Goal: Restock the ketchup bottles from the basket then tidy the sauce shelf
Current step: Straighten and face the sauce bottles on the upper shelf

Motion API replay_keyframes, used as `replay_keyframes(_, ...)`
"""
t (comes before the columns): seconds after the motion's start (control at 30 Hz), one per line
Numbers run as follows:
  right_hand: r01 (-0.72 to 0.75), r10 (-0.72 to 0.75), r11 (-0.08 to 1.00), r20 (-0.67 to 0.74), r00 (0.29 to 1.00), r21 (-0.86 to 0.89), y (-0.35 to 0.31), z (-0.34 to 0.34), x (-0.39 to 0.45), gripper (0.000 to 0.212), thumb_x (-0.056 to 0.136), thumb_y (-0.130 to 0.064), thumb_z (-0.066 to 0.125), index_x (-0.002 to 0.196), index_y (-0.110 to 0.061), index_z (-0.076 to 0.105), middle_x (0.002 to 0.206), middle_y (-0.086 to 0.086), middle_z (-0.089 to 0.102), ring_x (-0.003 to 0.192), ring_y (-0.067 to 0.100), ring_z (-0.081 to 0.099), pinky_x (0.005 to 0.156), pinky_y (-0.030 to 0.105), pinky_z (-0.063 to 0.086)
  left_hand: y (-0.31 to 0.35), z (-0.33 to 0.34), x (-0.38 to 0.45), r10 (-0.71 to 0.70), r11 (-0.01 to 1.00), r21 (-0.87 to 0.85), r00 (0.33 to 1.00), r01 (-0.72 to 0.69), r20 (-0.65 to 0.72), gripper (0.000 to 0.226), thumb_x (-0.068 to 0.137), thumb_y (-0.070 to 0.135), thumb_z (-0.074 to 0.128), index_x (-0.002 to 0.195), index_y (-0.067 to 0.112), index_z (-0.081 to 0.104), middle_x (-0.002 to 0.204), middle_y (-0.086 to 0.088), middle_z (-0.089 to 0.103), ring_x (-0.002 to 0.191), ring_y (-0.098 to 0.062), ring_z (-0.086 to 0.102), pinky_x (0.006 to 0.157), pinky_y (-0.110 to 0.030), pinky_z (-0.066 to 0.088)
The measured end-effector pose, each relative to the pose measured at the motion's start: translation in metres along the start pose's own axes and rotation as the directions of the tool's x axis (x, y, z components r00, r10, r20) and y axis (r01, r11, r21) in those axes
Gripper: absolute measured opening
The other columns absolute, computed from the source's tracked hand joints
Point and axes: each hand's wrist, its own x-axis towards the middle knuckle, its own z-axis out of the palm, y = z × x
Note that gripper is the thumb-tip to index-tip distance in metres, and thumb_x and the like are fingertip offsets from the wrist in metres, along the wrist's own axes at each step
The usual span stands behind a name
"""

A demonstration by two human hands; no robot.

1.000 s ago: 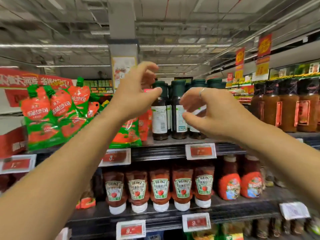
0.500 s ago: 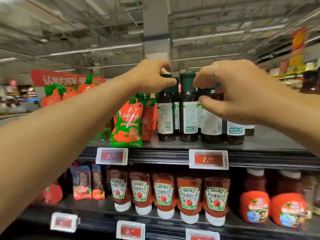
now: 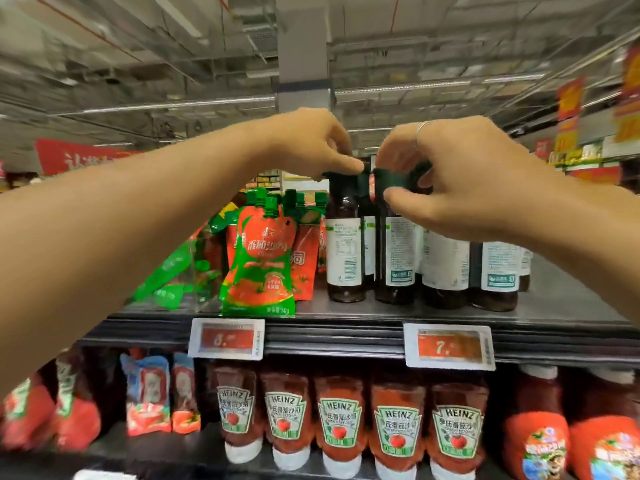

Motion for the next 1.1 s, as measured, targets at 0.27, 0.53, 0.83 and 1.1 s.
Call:
replay_keyframes(0.27, 0.039, -0.016, 0.990, 0.162, 0.987, -0.138, -0.008, 0.011, 0.077, 0.037, 0.092, -0.028, 0.059, 0.129, -0.031, 0.058, 0.121, -0.003, 0.067, 0.111, 0.021, 0.062, 0.096, 0.037, 0.050, -0.033, 0.028, 0.006, 0.048, 0.791, -0.612, 0.994, 0.024, 0.100, 0.060, 0.080, 0.023, 0.084, 0.131, 0.009, 0.056, 0.109, -0.007, 0.067, 0.089, -0.017, 0.074, 0.083, -0.031, 0.061)
replay_keyframes(0.53, 0.146, -0.063, 0.983, 0.535, 0.843, -0.114, -0.001, 0.012, 0.120, 0.044, 0.090, -0.026, 0.071, 0.127, -0.047, 0.061, 0.124, -0.013, 0.065, 0.116, 0.008, 0.060, 0.106, 0.039, 0.048, -0.043, 0.037, 0.015, 0.142, 0.702, -0.712, 0.981, -0.007, 0.130, 0.040, 0.077, 0.014, 0.086, 0.113, 0.018, 0.069, 0.105, 0.000, 0.077, 0.096, -0.020, 0.075, 0.080, -0.030, 0.061)
replay_keyframes(0.83, 0.174, -0.088, 0.978, 0.532, 0.842, -0.113, 0.010, 0.015, 0.128, 0.037, 0.096, -0.042, 0.064, 0.133, -0.044, 0.058, 0.117, -0.017, 0.061, 0.113, 0.009, 0.056, 0.096, 0.031, 0.042, -0.048, 0.027, 0.009, 0.161, 0.793, -0.608, 0.975, -0.034, 0.156, 0.041, 0.081, 0.019, 0.083, 0.118, 0.018, 0.066, 0.107, -0.004, 0.075, 0.095, -0.015, 0.074, 0.082, -0.034, 0.062)
replay_keyframes(1.1, 0.207, -0.110, 0.947, 0.355, 0.928, -0.247, 0.010, 0.039, 0.115, 0.051, 0.100, -0.058, 0.042, 0.134, -0.024, 0.059, 0.090, -0.007, 0.060, 0.089, 0.023, 0.055, 0.077, 0.031, 0.037, -0.045, 0.033, 0.001, 0.140, 0.796, -0.604, 0.984, -0.047, 0.108, 0.057, 0.068, 0.037, 0.087, 0.118, 0.018, 0.067, 0.111, -0.011, 0.073, 0.106, -0.024, 0.071, 0.089, -0.041, 0.056)
